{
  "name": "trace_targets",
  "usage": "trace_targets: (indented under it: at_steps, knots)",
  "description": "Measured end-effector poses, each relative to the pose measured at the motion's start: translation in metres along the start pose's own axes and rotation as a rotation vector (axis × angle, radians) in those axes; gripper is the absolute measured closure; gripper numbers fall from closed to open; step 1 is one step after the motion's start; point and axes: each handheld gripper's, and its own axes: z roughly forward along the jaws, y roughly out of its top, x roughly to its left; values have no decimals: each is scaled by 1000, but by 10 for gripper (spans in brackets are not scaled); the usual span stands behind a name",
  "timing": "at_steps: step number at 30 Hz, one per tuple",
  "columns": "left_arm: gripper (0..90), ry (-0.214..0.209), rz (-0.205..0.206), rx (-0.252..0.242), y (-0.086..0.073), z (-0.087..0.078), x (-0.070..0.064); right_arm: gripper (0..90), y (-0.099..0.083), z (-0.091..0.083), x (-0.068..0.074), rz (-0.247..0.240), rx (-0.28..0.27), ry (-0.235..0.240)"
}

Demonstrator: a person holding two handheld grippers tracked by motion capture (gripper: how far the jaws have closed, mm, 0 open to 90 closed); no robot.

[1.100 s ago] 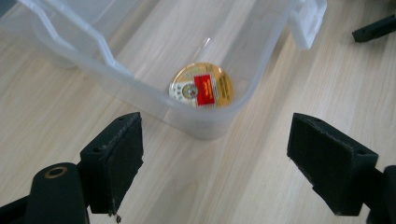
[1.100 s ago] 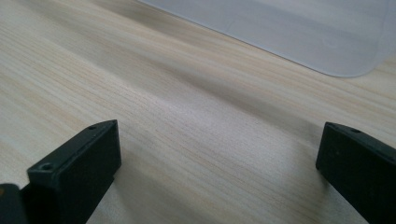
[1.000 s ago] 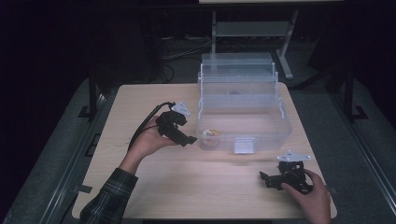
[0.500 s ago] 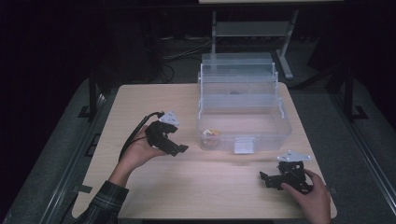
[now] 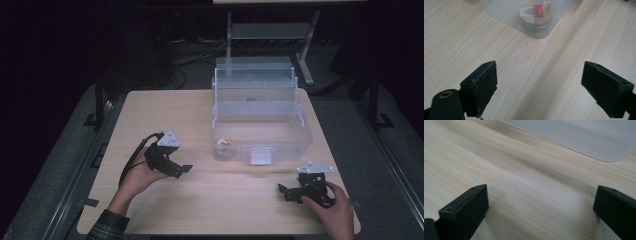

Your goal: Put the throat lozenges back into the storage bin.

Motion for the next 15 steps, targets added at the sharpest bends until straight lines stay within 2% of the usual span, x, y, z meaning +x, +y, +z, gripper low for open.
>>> trace_targets:
  at_steps: [15]
  knots:
    - [127,58,-35,-32,-41,-8,-9,0,0,0,0,0,0,0]
